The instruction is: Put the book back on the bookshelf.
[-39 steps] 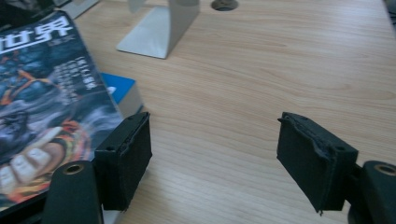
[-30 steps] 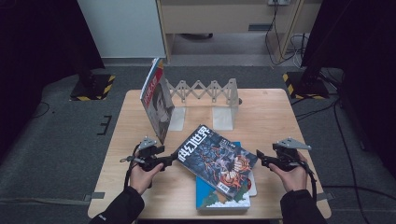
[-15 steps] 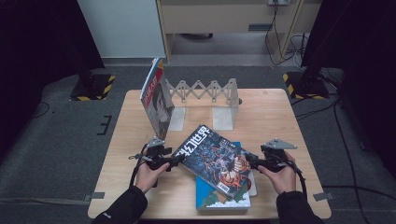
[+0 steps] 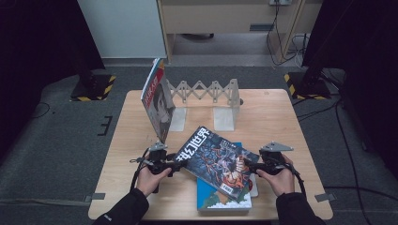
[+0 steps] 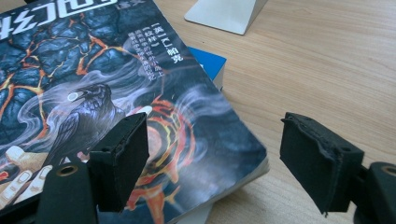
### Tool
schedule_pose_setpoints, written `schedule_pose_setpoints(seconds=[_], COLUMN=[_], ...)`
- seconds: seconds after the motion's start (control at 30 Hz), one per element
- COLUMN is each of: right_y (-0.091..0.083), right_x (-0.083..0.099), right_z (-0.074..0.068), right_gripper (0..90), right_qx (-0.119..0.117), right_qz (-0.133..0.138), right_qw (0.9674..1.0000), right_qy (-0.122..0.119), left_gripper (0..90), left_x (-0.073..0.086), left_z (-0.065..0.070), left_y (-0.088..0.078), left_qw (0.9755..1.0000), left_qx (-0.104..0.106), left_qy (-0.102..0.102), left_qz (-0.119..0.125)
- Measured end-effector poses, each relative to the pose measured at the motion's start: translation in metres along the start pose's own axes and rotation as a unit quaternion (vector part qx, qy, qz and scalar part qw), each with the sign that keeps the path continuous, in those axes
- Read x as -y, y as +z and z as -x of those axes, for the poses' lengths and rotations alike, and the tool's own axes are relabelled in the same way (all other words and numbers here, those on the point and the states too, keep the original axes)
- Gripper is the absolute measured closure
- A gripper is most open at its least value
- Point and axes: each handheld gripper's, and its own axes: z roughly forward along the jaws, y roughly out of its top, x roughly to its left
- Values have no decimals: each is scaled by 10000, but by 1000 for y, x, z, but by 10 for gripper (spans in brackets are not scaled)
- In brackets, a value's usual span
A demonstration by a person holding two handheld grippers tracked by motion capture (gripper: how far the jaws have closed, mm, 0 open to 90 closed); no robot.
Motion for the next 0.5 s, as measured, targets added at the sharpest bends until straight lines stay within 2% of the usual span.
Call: schedule_pose_setpoints(seconds=[0.1, 0.23, 0.3, 0.5], right_y=[0, -1, -1, 1], right_x=[0, 1, 0, 2], right_z=[0, -1, -3, -5], right_gripper=[235, 227, 223, 218], right_qx=[-3, -26, -66, -114], right_qz=[3, 34, 52, 36], right_qw=[10000, 10000, 10000, 9999], right_qy=[11, 32, 24, 28], left_gripper=[325, 321, 312, 269], left_x=[6, 6, 4, 0], left_z=[3, 2, 1, -4], left_y=[-5, -6, -3, 11], left_qw=[9999, 9999, 9998, 9991], left_qx=[80, 132, 167, 365], left_qy=[-87, -64, -45, -191], left_qz=[-23, -81, -69, -26])
